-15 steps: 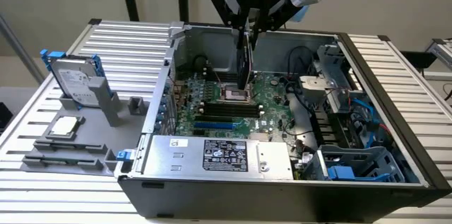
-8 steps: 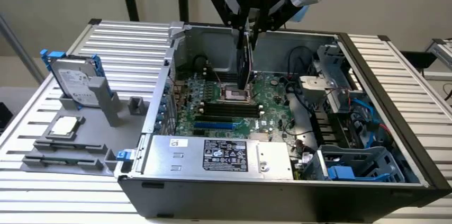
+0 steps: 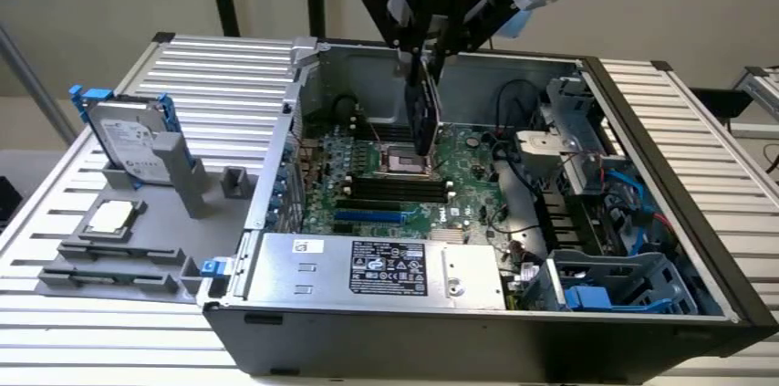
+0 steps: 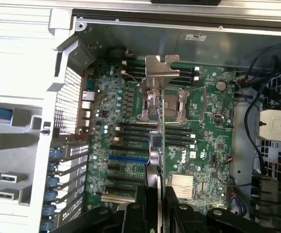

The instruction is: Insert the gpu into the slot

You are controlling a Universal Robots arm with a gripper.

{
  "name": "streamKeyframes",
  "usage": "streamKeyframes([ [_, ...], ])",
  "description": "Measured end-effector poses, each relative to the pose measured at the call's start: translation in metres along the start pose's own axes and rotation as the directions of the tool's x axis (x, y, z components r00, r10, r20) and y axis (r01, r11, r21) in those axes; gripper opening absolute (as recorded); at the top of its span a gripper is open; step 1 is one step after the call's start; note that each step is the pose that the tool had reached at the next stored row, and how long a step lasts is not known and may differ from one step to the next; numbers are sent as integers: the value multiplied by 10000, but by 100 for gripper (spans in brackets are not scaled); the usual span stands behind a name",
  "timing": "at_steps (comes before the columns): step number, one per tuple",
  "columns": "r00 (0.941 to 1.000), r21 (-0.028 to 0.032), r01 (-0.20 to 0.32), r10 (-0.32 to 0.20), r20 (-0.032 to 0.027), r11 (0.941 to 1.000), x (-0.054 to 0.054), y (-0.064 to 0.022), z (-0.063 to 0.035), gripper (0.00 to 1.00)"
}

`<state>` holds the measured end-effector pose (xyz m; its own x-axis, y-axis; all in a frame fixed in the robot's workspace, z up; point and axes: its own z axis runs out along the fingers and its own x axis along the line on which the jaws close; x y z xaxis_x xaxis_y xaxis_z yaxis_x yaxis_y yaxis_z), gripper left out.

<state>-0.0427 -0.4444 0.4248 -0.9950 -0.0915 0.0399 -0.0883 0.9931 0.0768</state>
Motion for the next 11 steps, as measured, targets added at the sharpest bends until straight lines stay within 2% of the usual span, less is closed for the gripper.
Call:
streamKeyframes([
  [3, 9985, 22, 554, -554, -44, 9985, 0, 0, 5, 26],
  [6, 9941, 39, 1084, -1083, -86, 9941, 0, -1, 10, 26],
  [11, 9799, 67, 1992, -1991, -149, 9799, -1, -2, 27, 26],
])
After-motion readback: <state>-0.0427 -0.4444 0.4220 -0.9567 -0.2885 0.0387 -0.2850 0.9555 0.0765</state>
